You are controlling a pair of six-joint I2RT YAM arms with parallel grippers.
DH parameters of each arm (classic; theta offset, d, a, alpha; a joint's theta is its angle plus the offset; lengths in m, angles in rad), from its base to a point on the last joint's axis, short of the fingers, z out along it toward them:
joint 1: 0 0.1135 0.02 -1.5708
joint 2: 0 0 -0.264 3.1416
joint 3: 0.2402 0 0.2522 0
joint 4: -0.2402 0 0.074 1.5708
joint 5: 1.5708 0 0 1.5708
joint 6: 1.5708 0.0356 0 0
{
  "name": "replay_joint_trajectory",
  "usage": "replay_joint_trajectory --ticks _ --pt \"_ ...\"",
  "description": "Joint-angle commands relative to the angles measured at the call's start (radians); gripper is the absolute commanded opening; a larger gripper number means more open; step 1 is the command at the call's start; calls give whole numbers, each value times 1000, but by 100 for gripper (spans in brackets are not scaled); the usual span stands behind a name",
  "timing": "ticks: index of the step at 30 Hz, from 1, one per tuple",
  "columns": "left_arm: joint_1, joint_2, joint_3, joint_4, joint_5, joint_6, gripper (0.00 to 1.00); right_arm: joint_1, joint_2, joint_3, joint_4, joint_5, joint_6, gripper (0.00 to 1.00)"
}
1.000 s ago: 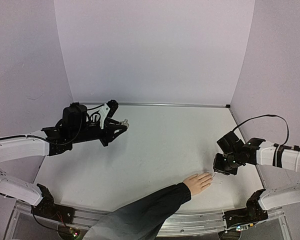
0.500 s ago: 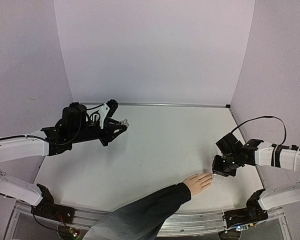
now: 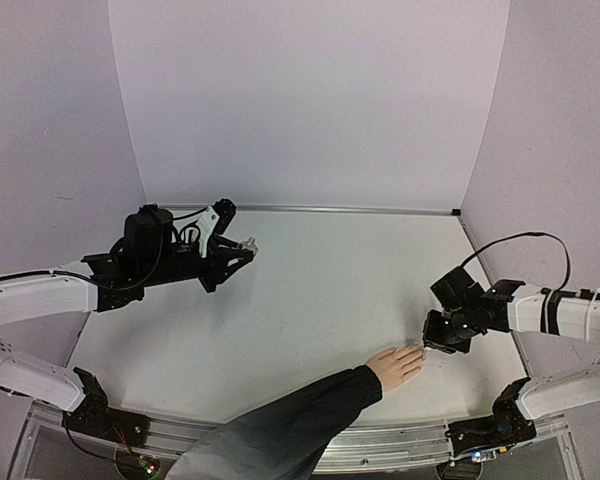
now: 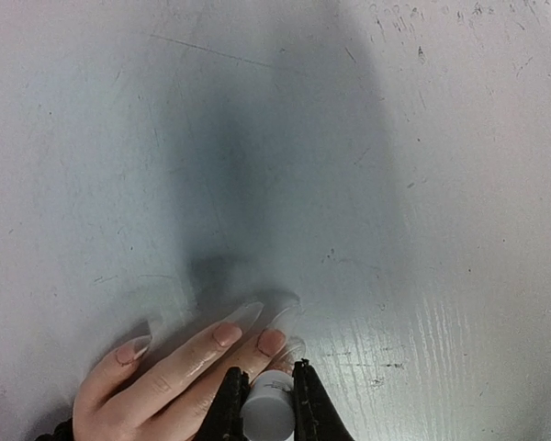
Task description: Paint the nails
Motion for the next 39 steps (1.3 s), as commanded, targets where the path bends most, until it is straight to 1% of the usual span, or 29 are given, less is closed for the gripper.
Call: replay_joint_trajectory --ticks 1,10,17,39 --pt "5 -34 48 32 10 12 0 -4 12 -4 -18 11 10 0" --pt "5 -37 48 32 10 13 0 -4 42 -10 -32 -4 9 0" --pt "5 -34 48 30 11 13 0 -4 24 -10 -52 6 14 0" --pt "5 -32 56 29 13 15 0 -5 64 0 -35 66 34 0"
